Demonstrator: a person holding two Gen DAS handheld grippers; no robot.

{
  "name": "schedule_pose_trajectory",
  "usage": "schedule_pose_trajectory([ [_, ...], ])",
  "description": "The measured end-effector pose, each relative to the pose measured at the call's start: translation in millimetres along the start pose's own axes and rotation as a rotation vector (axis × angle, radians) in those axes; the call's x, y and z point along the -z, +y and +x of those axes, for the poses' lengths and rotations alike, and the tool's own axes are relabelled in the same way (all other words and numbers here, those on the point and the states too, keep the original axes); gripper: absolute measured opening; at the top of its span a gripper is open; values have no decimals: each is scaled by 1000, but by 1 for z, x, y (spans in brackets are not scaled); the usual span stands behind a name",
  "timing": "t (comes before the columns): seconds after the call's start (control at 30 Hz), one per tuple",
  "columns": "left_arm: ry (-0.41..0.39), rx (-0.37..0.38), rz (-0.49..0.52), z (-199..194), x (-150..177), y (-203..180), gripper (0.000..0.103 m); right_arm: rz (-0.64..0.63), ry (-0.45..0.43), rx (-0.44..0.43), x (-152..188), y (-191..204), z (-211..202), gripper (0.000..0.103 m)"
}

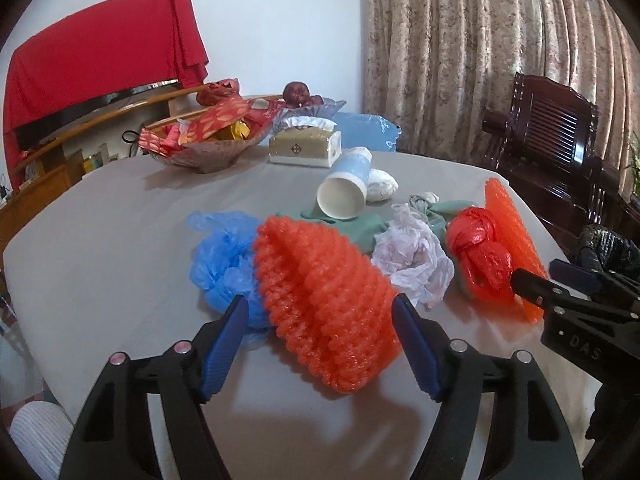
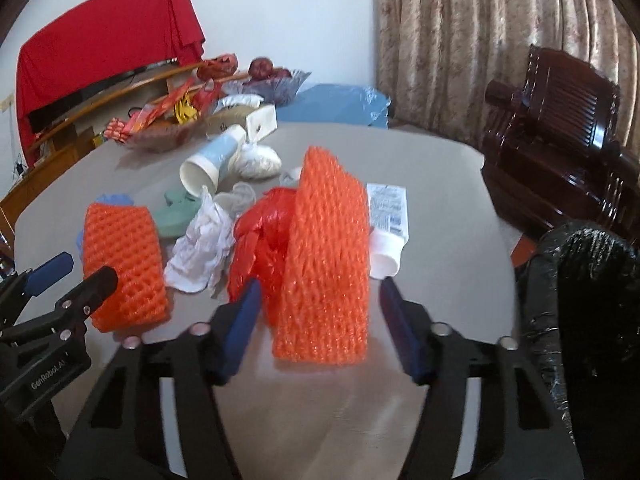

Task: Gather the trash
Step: 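Grasp an orange foam net with the left tool while the right tool grasps another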

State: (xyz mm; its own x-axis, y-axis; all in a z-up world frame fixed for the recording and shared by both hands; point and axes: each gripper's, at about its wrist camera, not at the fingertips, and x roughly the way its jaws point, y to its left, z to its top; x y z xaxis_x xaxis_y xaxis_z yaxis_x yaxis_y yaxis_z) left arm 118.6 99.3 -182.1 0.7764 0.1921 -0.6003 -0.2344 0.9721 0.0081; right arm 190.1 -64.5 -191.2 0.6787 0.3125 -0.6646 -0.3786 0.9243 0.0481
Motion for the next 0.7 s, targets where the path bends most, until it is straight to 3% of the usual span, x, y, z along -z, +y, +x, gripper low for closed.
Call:
schedule_pose_trajectory([
  [0.1, 9, 9, 5, 3, 2, -6, 72, -6, 14, -13, 1, -1, 1, 24],
  [0.17, 13, 16, 8, 5, 3, -10, 66, -1, 10, -34, 2, -3, -1, 11],
  [0.53, 25, 31, 20, 10, -1, -22, 19, 14, -54, -40, -4, -14, -33, 11],
  [0.7, -5, 43, 18, -2, -10, -21, 15, 15, -89, -39, -11, -16, -49, 11],
])
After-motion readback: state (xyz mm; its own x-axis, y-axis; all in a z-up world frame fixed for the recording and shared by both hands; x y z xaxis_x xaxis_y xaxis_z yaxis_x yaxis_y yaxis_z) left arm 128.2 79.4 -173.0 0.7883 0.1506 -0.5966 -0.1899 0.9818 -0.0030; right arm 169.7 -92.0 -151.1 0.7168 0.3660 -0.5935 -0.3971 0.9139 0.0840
